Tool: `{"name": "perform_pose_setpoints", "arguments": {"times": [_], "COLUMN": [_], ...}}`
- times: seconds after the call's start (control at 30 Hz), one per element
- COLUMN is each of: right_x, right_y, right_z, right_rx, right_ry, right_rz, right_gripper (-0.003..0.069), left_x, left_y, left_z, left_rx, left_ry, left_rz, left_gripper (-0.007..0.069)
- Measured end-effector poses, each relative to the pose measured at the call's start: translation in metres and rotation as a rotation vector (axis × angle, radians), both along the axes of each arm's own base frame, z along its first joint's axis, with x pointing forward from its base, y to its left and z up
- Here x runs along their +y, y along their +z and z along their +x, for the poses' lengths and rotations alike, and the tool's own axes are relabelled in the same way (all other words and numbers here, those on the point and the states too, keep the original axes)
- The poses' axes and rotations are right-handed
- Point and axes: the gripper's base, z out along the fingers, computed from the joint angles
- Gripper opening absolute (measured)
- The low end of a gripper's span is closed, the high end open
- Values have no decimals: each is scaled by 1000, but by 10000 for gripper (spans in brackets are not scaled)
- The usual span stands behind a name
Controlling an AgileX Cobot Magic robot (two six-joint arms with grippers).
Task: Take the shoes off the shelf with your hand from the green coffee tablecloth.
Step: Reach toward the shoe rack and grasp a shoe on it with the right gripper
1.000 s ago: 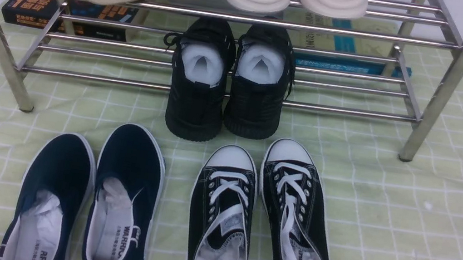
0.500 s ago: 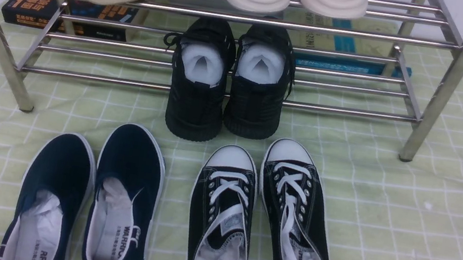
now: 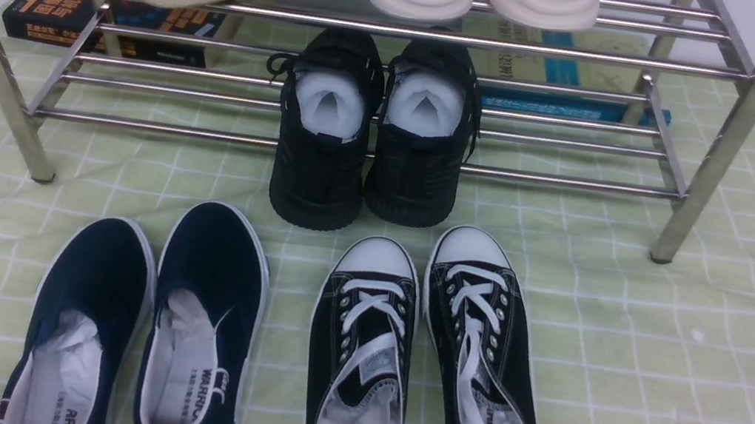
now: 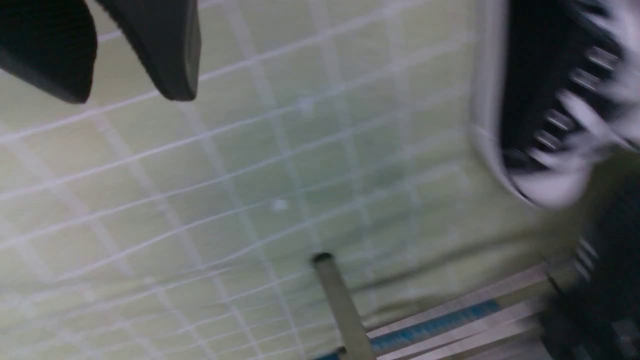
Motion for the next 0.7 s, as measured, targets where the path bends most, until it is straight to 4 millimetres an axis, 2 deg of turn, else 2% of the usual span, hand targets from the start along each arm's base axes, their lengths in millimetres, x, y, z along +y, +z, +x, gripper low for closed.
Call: {"name": "perform_pose_setpoints", "arguments": {"times": [0.07, 0.13, 0.27, 0.43, 0.5, 0.53, 0.6, 0.63, 0.67, 0.7], "right_x": [6, 9, 12, 13, 12, 11, 6, 6, 4, 4], "right_y": [1, 2, 4, 5, 13, 23, 57, 63, 92, 105], "right_z": [0, 0, 1, 1, 1, 0, -4, -5, -12, -14], "right_rx": [-3, 0, -3, -6, -50, -104, -269, -293, -409, -446], "right_ry": [-20, -29, -31, -26, -17, -12, 0, 4, 12, 17], "right_rz": [305, 506, 654, 677, 663, 637, 522, 508, 359, 281], "right_gripper": [240, 240, 240, 240, 230, 216, 167, 154, 93, 50], "left_x": [0, 0, 0, 0, 0, 0, 0, 0, 0, 0], "left_y": [0, 0, 0, 0, 0, 0, 0, 0, 0, 0], "left_z": [0, 0, 0, 0, 0, 0, 0, 0, 0, 0], "left_rx": [0, 0, 0, 0, 0, 0, 1, 1, 1, 1], "left_ry": [0, 0, 0, 0, 0, 0, 0, 0, 0, 0], "left_rz": [0, 0, 0, 0, 0, 0, 0, 0, 0, 0], "left_gripper": [152, 153, 156, 159, 159, 159, 160, 161, 162, 162]}}
